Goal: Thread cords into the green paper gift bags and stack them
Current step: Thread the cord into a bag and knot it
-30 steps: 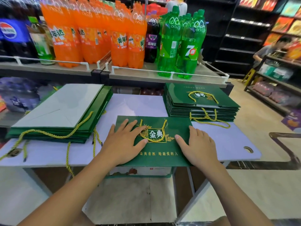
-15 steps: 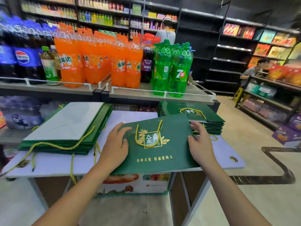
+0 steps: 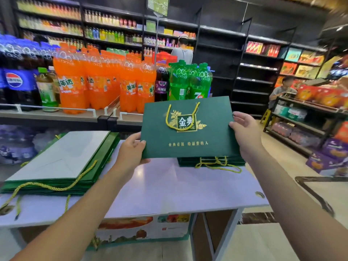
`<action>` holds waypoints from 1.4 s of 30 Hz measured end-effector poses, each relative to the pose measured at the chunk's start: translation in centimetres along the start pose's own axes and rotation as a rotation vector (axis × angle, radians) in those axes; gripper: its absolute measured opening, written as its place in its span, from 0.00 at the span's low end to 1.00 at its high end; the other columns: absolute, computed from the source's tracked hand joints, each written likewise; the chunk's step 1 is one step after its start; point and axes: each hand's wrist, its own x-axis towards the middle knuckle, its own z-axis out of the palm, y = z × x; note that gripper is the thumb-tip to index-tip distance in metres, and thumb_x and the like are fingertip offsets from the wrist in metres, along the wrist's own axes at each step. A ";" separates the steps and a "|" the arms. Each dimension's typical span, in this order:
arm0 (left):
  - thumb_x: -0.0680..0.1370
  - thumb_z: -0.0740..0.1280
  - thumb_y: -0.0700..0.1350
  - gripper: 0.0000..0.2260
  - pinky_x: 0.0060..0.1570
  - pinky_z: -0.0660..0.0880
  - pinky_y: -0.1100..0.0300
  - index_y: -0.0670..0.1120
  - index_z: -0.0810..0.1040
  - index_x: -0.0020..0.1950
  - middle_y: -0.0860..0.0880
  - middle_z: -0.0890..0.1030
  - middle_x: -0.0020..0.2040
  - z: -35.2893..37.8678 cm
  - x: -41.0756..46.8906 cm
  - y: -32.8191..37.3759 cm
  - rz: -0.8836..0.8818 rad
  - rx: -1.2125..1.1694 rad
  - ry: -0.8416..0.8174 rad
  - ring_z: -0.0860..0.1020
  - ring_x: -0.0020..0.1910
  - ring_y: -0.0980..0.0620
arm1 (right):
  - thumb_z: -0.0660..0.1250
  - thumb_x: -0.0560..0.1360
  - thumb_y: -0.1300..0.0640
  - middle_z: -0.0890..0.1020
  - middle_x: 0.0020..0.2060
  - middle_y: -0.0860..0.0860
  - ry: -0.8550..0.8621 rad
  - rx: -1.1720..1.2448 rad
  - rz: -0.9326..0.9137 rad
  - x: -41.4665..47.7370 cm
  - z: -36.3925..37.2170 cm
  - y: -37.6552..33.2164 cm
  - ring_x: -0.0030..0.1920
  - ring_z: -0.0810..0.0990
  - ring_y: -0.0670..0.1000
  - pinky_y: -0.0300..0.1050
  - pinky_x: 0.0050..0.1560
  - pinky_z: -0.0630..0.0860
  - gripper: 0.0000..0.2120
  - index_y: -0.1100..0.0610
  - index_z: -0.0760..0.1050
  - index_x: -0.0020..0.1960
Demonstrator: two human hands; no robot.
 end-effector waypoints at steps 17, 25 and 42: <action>0.82 0.66 0.45 0.09 0.37 0.71 0.55 0.46 0.86 0.49 0.47 0.85 0.43 13.1 11.1 -0.8 0.058 0.404 -0.082 0.77 0.40 0.45 | 0.75 0.76 0.57 0.82 0.61 0.52 -0.098 -0.497 0.076 16.0 -4.5 7.7 0.57 0.82 0.54 0.55 0.60 0.81 0.17 0.49 0.80 0.64; 0.69 0.62 0.63 0.25 0.57 0.80 0.45 0.44 0.84 0.49 0.44 0.86 0.45 12.7 12.6 -6.4 0.005 0.642 -0.173 0.84 0.49 0.42 | 0.72 0.79 0.57 0.80 0.66 0.56 -0.197 -0.671 0.082 15.4 -4.3 14.2 0.66 0.78 0.57 0.47 0.63 0.73 0.21 0.53 0.77 0.71; 0.83 0.58 0.60 0.20 0.58 0.78 0.49 0.54 0.76 0.70 0.53 0.81 0.62 11.5 9.7 -3.7 0.149 1.009 -0.136 0.79 0.59 0.47 | 0.64 0.81 0.48 0.78 0.69 0.52 -0.128 -0.928 -0.173 11.5 -2.2 14.0 0.70 0.73 0.58 0.58 0.67 0.73 0.20 0.50 0.76 0.72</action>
